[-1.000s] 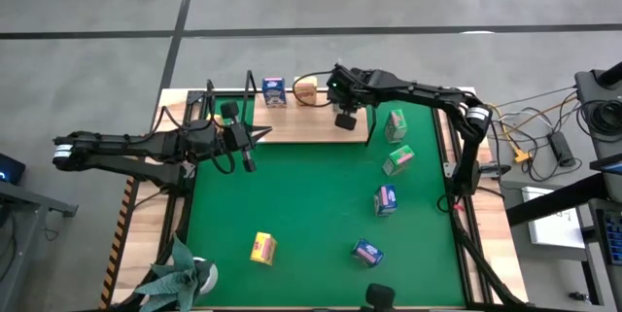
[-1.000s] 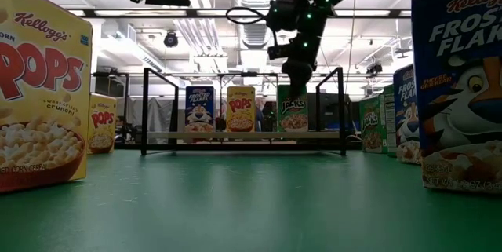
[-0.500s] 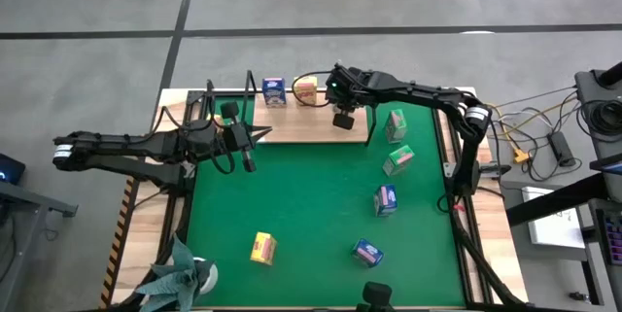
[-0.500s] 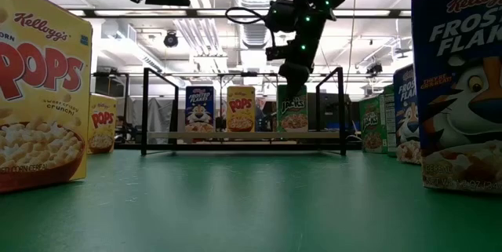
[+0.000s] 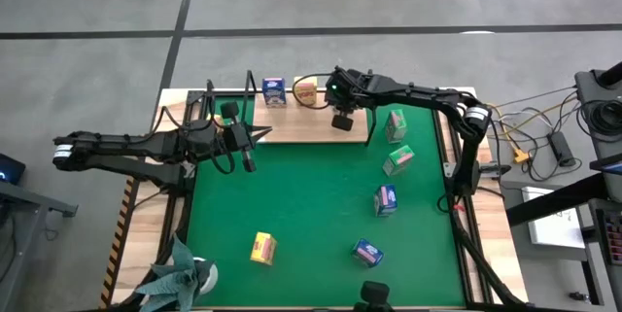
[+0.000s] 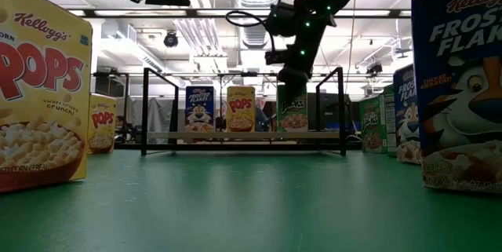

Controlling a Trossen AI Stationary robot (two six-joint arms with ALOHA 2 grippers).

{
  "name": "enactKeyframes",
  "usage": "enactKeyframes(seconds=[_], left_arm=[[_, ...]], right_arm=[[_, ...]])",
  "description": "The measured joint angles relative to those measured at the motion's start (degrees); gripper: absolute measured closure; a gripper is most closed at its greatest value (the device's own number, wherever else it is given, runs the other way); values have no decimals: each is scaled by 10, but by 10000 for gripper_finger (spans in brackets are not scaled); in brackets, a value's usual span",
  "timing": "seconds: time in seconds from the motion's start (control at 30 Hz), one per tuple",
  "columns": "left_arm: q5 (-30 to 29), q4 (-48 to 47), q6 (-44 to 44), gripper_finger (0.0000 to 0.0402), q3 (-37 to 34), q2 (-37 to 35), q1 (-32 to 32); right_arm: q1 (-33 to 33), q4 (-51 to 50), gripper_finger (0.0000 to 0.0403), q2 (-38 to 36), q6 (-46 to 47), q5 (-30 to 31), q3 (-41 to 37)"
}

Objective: Stack cereal on shelf
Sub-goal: Put the bottom left green cereal box on the shelf

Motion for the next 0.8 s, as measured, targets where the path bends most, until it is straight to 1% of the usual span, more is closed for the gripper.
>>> enactKeyframes(seconds=[0.2, 0.5, 0.8], left_arm=[[0, 0, 0, 402, 0, 0, 0], [0, 0, 0, 402, 0, 0, 0], [0, 0, 0, 402, 0, 0, 0]], right_arm=[[-3, 18, 390, 0, 6, 0, 0], [-11, 18, 390, 0, 15, 0, 0], [-11, -19, 390, 0, 16, -3, 0]])
